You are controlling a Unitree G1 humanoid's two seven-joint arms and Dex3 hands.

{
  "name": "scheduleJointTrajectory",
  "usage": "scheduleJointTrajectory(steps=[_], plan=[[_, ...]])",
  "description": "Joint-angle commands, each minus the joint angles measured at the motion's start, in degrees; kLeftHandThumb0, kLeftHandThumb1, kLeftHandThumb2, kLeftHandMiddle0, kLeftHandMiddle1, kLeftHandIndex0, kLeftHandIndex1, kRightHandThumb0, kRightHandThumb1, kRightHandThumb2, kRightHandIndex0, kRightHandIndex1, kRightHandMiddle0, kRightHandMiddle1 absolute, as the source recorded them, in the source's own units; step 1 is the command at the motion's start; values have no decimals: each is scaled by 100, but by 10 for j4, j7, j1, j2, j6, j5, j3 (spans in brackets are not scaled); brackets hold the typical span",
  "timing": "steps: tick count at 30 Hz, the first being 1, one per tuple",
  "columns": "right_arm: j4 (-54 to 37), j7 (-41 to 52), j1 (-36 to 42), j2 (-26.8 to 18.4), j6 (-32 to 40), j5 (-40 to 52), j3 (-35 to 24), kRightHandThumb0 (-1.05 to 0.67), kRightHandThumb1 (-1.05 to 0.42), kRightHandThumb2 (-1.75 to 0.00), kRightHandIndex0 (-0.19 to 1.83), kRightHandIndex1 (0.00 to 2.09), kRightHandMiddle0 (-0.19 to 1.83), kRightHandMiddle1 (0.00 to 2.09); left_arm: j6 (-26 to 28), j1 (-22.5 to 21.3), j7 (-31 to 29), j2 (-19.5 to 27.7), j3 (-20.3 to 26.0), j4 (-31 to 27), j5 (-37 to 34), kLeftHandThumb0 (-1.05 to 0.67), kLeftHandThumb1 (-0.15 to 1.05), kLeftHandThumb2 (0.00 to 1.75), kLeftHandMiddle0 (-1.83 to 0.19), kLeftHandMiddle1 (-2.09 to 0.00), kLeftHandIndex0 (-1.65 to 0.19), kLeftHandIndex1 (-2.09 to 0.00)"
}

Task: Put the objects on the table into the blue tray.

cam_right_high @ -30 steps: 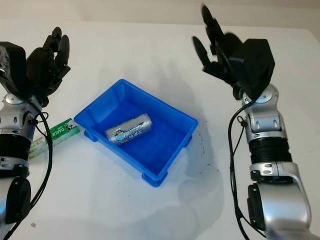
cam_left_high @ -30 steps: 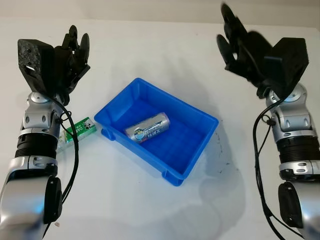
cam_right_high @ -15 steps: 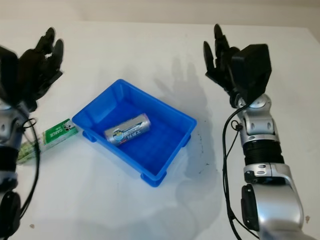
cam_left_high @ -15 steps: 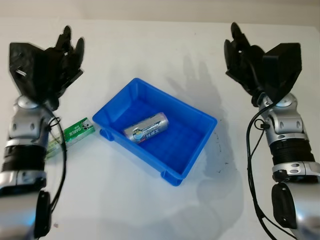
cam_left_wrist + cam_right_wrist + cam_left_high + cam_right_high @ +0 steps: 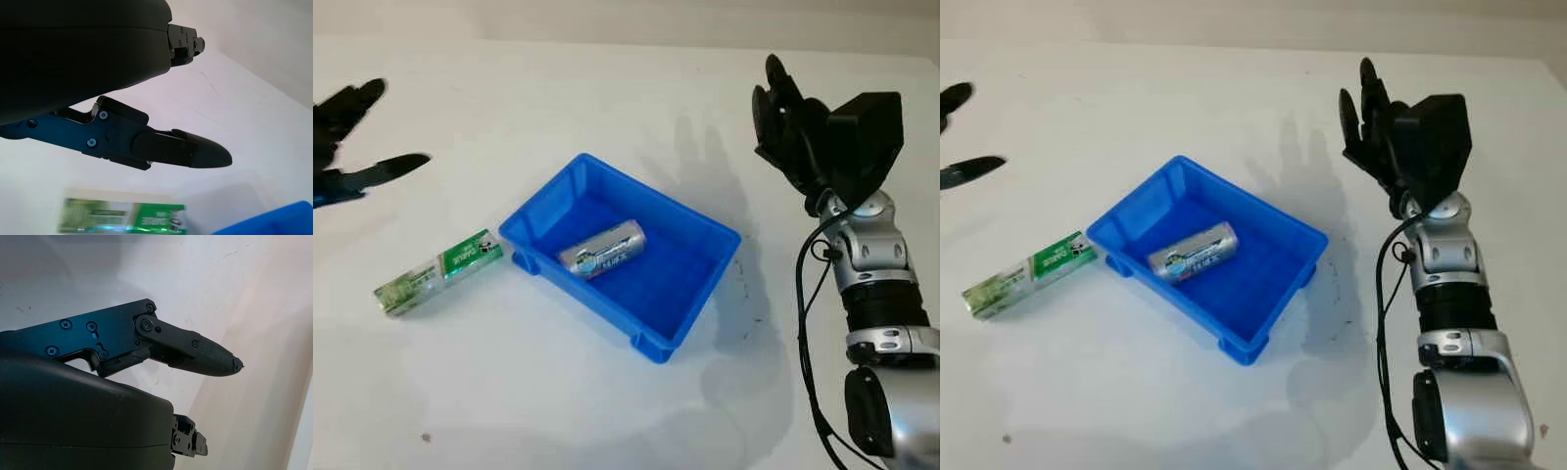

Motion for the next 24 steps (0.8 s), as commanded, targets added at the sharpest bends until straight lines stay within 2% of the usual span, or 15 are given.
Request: scheduleJointTrajectory(steps=[1,7,11,12,13,14,16,17,18,19,20,21,22,24], plan=[[0,-2,-1,3,-1,2,-3,-65,-105,-74,-19,0,-19,0,20,49,-6,11,20,-46,17,-83,103,6,-2,-7,-2,-8],[6,0,-6,3,-3,2,-2,-65,-105,-74,-19,0,-19,0,43,116,2,0,-1,-89,48,-87,102,5,-8,-8,-3,-7],[3,5,-4,0,-2,3,-3,-66,-105,-75,-19,0,-19,0,22,148,8,-12,-36,-93,58,-89,104,6,-24,-8,-9,-8],[2,6,-3,-1,-2,3,-4,-66,-105,-76,-19,0,-19,0,27,152,10,-11,-49,-96,64,-89,104,6,-27,-16,-9,-7],[0,8,-3,-2,-1,4,-5,-67,-105,-76,-19,0,-19,0,34,154,4,-17,-57,-100,55,-91,104,6,-19,-55,-8,-6],[-1,8,-2,-3,1,5,-7,-67,-105,-76,-19,0,-19,0,39,155,-1,-20,-62,-104,49,-90,103,6,-1,-33,6,-8],[-5,6,-1,-4,4,7,-10,-67,-105,-75,-19,0,-19,0,39,165,-6,-21,-70,-104,45,-92,103,5,10,-13,14,-6],[-5,5,-2,-5,7,6,-11,-67,-105,-75,-19,0,-19,0,43,172,-10,-13,-77,-105,48,-97,104,5,10,-39,13,-6],[-5,6,-3,-5,8,6,-12,-66,-105,-75,-19,0,-19,0,46,179,-12,-5,-85,-107,52,-101,104,6,-1,-138,12,-5],[-6,6,-3,-6,9,5,-13,-66,-105,-76,-19,0,-19,0,46,185,-13,0,-91,-110,57,-103,104,6,-37,-173,10,-6],[-7,5,-3,-7,11,4,-13,-66,-105,-76,-19,0,-19,0,45,194,-15,2,-99,-114,60,-104,104,6,-70,-191,8,-6],[-8,5,-3,-8,12,3,-14,-66,-105,-76,-19,0,-19,0,45,198,-16,3,-105,-116,64,-99,102,5,-84,-202,5,-7],[-9,6,-3,-8,12,3,-14,-66,-105,-76,-19,0,-19,0,45,204,-19,2,-109,-118,63,-97,101,5,-88,-206,4,-7],[-6,9,-4,-8,11,6,-15,-65,-105,-74,-19,0,-19,0,47,211,-29,9,-123,-117,61,-97,100,5,-68,-209,6,-6]])
